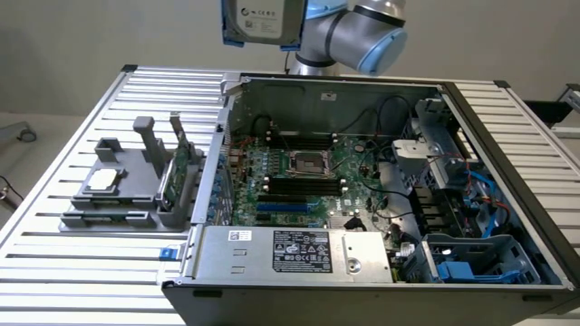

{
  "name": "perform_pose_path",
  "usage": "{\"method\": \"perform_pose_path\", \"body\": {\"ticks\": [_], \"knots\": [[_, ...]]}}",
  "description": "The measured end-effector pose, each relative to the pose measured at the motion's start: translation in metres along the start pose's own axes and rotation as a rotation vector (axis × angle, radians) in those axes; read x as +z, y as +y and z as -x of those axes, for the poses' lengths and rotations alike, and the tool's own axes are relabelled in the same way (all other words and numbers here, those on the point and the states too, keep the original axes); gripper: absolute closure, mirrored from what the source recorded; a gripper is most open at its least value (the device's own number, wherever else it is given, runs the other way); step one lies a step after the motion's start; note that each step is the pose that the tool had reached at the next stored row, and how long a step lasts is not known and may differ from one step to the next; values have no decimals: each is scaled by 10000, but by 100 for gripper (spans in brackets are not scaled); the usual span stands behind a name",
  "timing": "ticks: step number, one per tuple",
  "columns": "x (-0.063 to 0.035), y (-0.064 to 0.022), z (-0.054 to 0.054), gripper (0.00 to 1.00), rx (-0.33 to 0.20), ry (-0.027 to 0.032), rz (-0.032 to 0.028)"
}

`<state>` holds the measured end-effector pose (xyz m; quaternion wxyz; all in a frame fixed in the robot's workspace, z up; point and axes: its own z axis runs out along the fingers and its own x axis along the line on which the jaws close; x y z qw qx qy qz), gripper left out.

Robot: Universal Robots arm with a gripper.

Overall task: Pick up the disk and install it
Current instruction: 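Pick up the disk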

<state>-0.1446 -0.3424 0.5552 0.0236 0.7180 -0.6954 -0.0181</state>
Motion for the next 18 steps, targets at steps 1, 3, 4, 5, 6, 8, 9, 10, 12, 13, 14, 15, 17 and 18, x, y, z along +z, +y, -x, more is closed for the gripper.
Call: {"method": "perform_pose_path", "body": {"ticks": [1, 3, 4, 5, 6, 8, 9, 10, 12, 13, 14, 15, 17, 18], "knots": [[-3, -45, -10, 67, -2, -16, -2], [-10, -134, -32, 67, -2, -35, -3], [-14, -181, -45, 67, -3, -41, -2], [-17, -227, -58, 67, -3, -46, -3], [-19, -271, -72, 67, -4, -49, -4], [-24, -360, -100, 67, -4, -54, -5], [-27, -406, -115, 67, -4, -54, -5], [-30, -451, -129, 67, -4, -53, -3], [-36, -539, -160, 67, -3, -55, -3], [-39, -584, -175, 67, -4, -58, -3], [-42, -628, -191, 67, -5, -62, -3], [-44, -672, -208, 67, -4, -68, -4], [-50, -765, -241, 67, -5, -78, -4], [-53, -810, -258, 67, -6, -84, -4]]}}
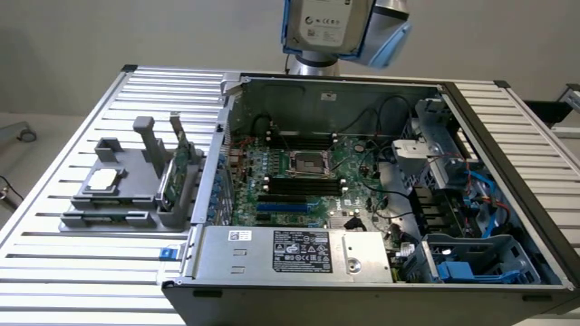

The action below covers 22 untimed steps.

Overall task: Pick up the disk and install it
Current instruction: 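Pick up the disk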

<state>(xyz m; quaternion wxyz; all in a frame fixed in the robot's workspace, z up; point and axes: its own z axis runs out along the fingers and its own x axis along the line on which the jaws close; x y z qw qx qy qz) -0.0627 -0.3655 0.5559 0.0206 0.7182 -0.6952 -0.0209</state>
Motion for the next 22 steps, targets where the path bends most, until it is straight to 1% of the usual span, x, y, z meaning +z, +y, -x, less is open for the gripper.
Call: {"method": "perform_pose_path", "body": {"ticks": [11, 13, 14, 16, 17, 19, 22], "knots": [[-31, -492, -182, 67, -4, -67, -2], [-37, -569, -217, 67, -4, -80, 2], [-40, -588, -235, 67, -5, -83, 25], [-50, -619, -277, 67, -4, -85, 114], [-58, -637, -300, 67, -4, -87, 148], [-92, -692, -345, 67, -4, -87, 180], [-178, -813, -396, 67, -4, -100, 186]]}}
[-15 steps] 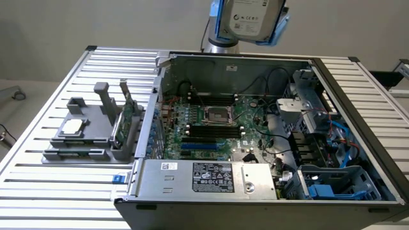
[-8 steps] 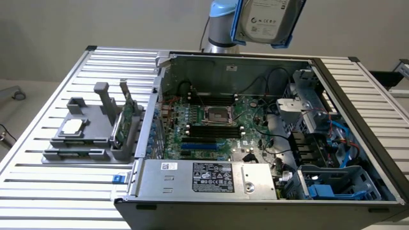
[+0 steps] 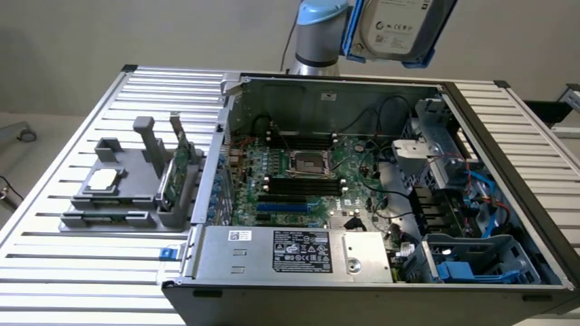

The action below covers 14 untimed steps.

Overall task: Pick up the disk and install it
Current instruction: 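Pick up the disk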

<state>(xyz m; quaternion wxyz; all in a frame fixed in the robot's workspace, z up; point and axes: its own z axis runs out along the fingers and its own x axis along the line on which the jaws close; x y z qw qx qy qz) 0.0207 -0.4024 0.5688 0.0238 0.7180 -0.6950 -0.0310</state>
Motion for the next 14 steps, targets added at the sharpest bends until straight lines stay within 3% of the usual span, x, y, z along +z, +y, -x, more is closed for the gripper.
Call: {"method": "perform_pose_path", "body": {"ticks": [8, 14], "knots": [[-118, -340, -149, 67, -4, -50, -1], [-93, -464, -329, 67, -4, -49, -24]]}}
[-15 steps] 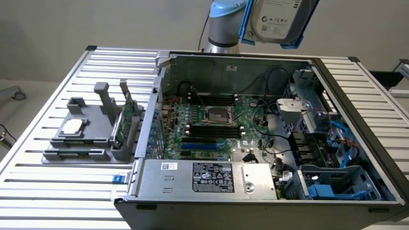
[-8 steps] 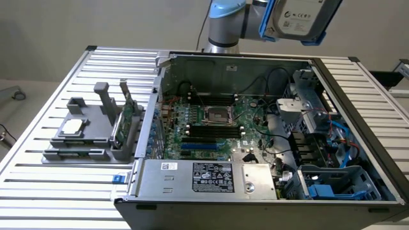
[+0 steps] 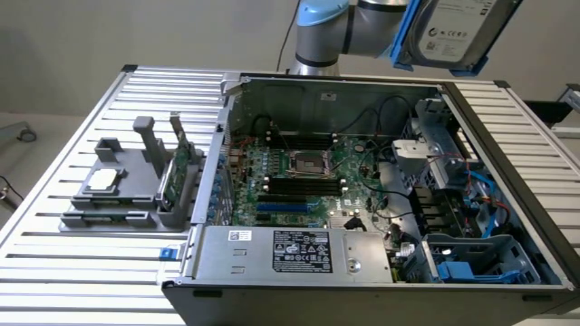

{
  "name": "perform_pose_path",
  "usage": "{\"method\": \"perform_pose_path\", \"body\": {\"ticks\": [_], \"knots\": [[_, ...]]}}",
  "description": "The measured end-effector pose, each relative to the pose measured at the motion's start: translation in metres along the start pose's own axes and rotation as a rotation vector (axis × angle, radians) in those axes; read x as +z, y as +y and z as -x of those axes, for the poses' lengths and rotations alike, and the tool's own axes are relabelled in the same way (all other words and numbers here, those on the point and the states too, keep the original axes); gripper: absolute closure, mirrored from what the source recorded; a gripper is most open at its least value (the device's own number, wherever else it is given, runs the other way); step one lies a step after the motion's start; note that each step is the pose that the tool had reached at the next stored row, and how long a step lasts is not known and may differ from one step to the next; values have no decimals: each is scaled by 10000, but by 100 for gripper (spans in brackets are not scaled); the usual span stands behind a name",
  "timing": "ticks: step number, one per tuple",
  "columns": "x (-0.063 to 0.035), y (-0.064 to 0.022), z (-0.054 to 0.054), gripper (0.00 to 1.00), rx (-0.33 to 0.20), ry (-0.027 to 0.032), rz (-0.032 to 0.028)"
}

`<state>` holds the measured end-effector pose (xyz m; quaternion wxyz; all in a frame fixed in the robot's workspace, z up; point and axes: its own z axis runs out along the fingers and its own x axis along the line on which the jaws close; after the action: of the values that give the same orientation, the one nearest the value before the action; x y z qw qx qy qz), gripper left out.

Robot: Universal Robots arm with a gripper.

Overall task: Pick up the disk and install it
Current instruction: 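Pick up the disk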

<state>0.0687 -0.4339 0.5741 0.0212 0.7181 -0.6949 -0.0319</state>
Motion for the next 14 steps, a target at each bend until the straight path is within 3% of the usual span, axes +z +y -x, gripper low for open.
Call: {"method": "perform_pose_path", "body": {"ticks": [6, 14], "knots": [[42, -132, -164, 67, -1, 0, -55], [48, -405, -290, 67, -4, -10, -225]]}}
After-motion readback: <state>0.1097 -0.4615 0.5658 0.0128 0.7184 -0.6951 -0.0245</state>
